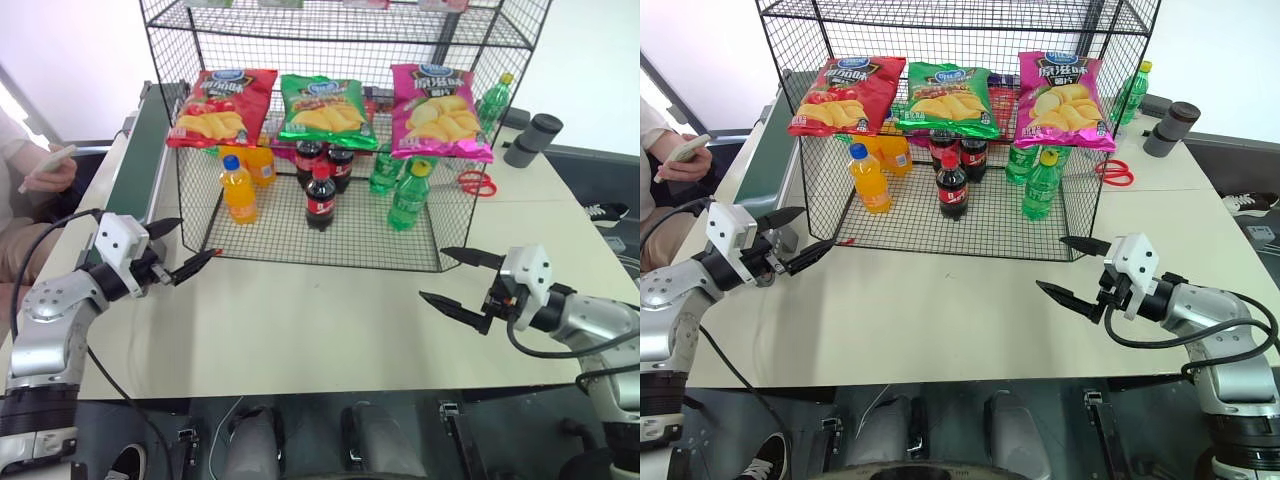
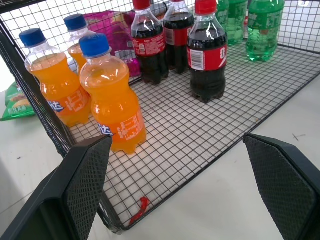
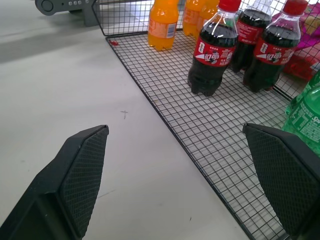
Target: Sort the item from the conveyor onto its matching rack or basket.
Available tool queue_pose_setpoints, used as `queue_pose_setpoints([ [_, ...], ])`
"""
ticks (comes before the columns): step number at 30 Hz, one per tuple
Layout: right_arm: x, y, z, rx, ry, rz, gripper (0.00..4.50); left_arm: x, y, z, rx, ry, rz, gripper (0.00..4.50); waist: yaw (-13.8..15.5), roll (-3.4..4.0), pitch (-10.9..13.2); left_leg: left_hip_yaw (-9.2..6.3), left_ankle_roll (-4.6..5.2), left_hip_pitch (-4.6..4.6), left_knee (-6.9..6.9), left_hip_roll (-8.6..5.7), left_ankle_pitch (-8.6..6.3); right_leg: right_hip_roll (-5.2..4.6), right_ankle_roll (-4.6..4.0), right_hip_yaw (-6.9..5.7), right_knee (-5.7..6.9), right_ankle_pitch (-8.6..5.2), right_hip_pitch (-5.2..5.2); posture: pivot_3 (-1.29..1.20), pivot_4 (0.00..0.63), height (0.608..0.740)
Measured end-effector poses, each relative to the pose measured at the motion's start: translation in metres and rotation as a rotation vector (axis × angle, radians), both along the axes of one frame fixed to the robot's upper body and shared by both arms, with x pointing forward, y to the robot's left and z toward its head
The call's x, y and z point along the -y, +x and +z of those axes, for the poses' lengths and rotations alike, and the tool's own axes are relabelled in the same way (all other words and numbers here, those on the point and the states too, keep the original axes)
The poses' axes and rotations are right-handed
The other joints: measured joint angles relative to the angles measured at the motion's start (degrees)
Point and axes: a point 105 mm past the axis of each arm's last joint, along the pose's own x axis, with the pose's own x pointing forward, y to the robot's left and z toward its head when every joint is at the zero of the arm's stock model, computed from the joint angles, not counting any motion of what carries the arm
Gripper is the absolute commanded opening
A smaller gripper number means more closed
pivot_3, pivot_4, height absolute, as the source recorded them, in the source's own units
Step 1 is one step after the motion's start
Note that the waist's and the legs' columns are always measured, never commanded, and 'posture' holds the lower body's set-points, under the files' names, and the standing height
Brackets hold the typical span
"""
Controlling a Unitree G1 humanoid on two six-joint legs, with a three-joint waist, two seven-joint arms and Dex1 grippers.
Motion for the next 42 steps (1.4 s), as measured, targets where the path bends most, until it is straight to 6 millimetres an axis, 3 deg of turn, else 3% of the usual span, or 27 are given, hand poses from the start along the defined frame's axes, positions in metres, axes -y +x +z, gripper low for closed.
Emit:
queue_pose_setpoints([
  [42,-0.002,0.003,-0.007,-0.018,-0.024,0.023,4.48,-0.001,-0.002,-0.008,0.012,0.024,0.004,4.50,0.0,0.00,0.0,0.00,-0.01,0.00,0.03,0.00,0.01,0.00,0.01,0.00,0.04,0.01,0.00,0.00,0.150,0.740],
])
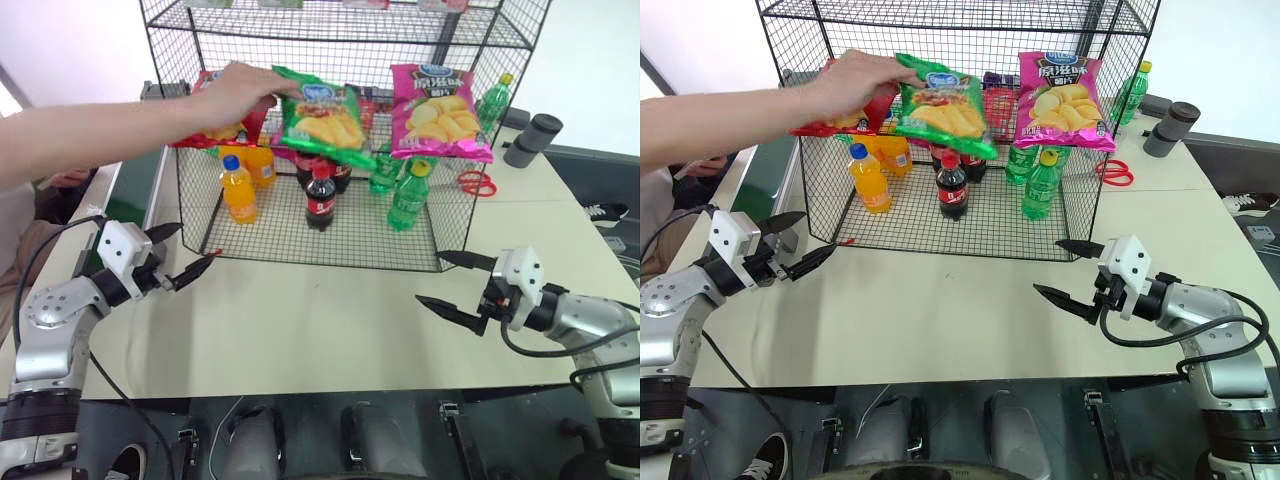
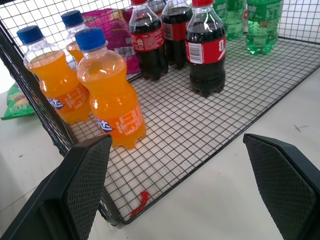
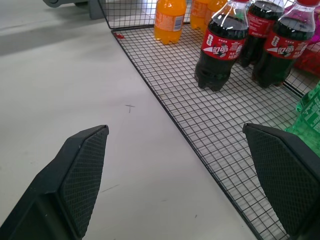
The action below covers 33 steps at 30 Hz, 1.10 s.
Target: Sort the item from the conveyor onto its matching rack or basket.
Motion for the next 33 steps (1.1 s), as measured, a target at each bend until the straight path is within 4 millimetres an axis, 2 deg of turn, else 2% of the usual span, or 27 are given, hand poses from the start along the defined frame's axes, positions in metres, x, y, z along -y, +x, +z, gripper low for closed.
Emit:
queue_pose_setpoints([
  [9,-0.001,0.001,0.002,0.012,-0.003,0.003,4.48,-0.002,0.003,0.000,-0.002,-0.006,0.006,4.50,0.0,0.00,0.0,0.01,0.00,0.00,0.01,0.00,0.00,0.00,0.00,0.00,0.00,0.00,0.00,0.00,0.150,0.740],
  [14,0.001,0.004,-0.001,0.010,-0.015,0.002,4.48,0.002,0.009,0.010,0.032,-0.008,-0.003,4.50,0.0,0.00,0.0,0.01,-0.01,0.00,0.04,-0.01,0.00,0.00,0.01,0.00,0.02,0.00,0.00,0.00,0.150,0.740],
  [17,-0.002,0.009,0.003,0.029,-0.014,0.008,4.48,0.006,0.013,0.015,0.055,-0.030,-0.005,4.50,0.0,0.00,0.0,0.00,-0.01,0.00,0.05,0.00,0.01,0.01,0.02,0.00,0.04,0.01,0.00,0.00,0.150,0.740],
  [33,-0.004,0.006,0.002,0.029,-0.013,0.003,4.48,0.015,0.015,0.007,0.035,-0.017,-0.035,4.50,0.0,0.00,0.0,0.00,-0.04,0.01,0.06,0.01,0.02,0.02,0.03,0.00,0.07,0.02,0.01,0.00,0.150,0.740],
])
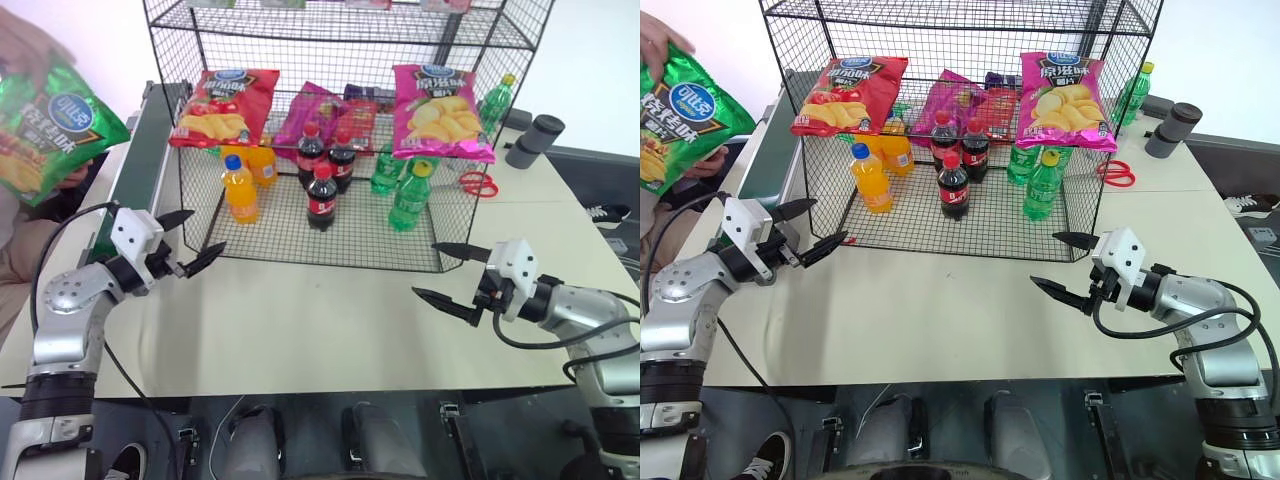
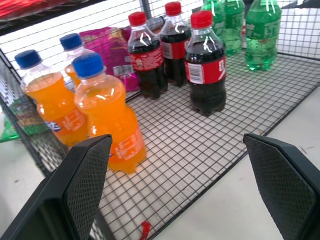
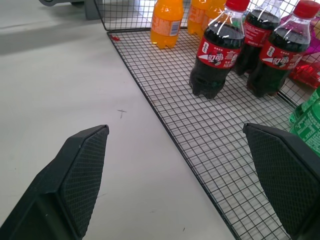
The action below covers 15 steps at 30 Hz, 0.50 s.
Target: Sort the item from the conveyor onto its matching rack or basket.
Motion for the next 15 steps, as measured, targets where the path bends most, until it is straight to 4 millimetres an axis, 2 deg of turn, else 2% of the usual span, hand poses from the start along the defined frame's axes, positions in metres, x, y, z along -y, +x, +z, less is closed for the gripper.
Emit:
queue_pose_setpoints([
  [15,0.0003,0.0010,0.0010,0.008,-0.001,-0.007,4.48,0.0000,0.0026,0.0018,0.005,0.001,-0.003,4.50,0.0,0.00,0.0,0.00,0.00,0.00,0.01,0.00,0.00,0.00,0.00,0.00,0.01,0.00,0.00,0.00,0.150,0.740],
])
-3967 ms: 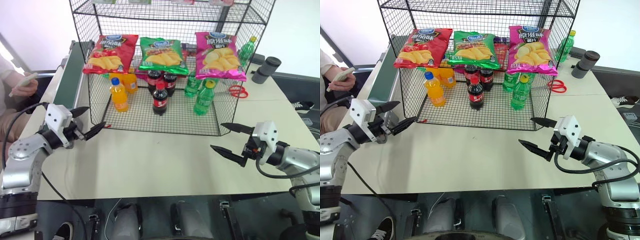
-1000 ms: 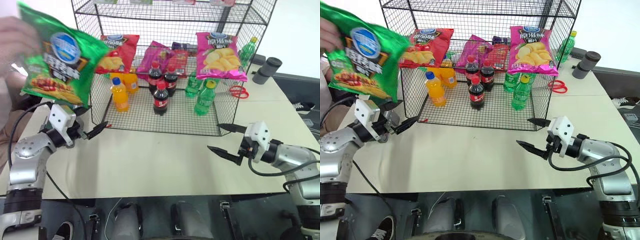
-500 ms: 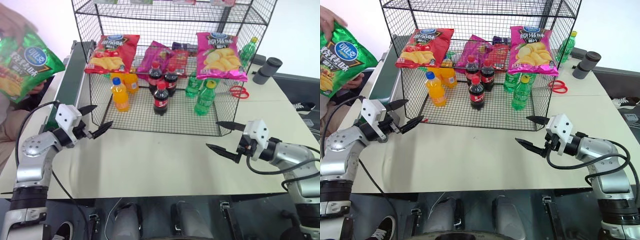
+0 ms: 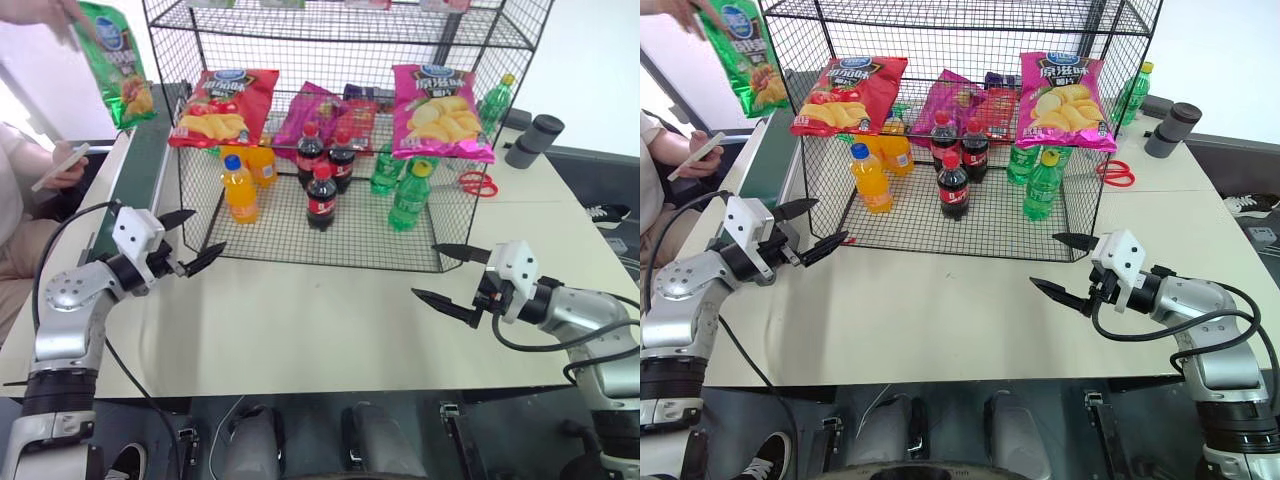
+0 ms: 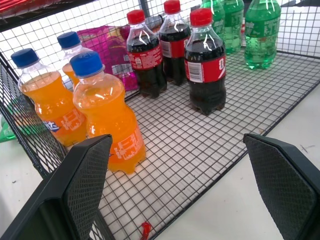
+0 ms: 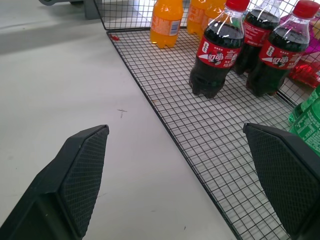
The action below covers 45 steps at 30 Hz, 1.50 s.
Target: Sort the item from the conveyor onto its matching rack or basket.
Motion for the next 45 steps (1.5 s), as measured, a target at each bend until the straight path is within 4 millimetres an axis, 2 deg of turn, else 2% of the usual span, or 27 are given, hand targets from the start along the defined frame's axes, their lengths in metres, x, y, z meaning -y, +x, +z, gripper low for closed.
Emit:
queue_pose_setpoints([
  [6,0.000,0.000,0.001,0.003,0.000,0.002,4.48,0.000,0.000,-0.001,-0.002,-0.001,0.001,4.50,0.0,0.00,0.0,0.00,0.00,0.00,0.00,0.00,0.00,0.00,0.00,0.00,0.00,0.00,0.00,0.00,0.150,0.740],
  [20,-0.002,0.000,0.002,0.007,-0.003,0.018,4.48,-0.001,-0.011,-0.015,-0.086,-0.020,-0.027,4.50,-0.1,0.00,0.0,0.00,0.00,0.00,0.00,0.00,0.00,0.00,0.00,0.00,0.00,0.00,0.00,0.00,0.150,0.740],
  [25,-0.004,0.004,0.006,0.029,-0.006,0.031,4.48,-0.002,-0.017,-0.014,-0.091,-0.025,-0.053,4.50,0.0,0.00,0.0,0.00,0.00,0.01,0.00,0.00,0.00,0.00,0.00,0.00,0.01,0.00,0.00,0.00,0.150,0.740],
  [33,-0.007,0.006,0.000,0.018,-0.025,0.051,4.48,-0.005,-0.019,-0.012,-0.070,-0.024,-0.036,4.50,0.0,0.00,0.0,0.00,0.00,0.00,0.01,0.00,0.00,-0.01,0.00,0.00,0.01,0.00,0.00,0.00,0.150,0.740],
  [45,-0.008,0.008,0.000,0.022,-0.033,0.066,4.48,-0.010,-0.042,-0.021,-0.118,-0.071,-0.033,4.50,-0.1,0.01,0.0,0.00,0.00,0.02,0.00,0.01,0.00,-0.01,-0.01,0.00,0.01,0.00,0.00,0.00,0.150,0.740],
])
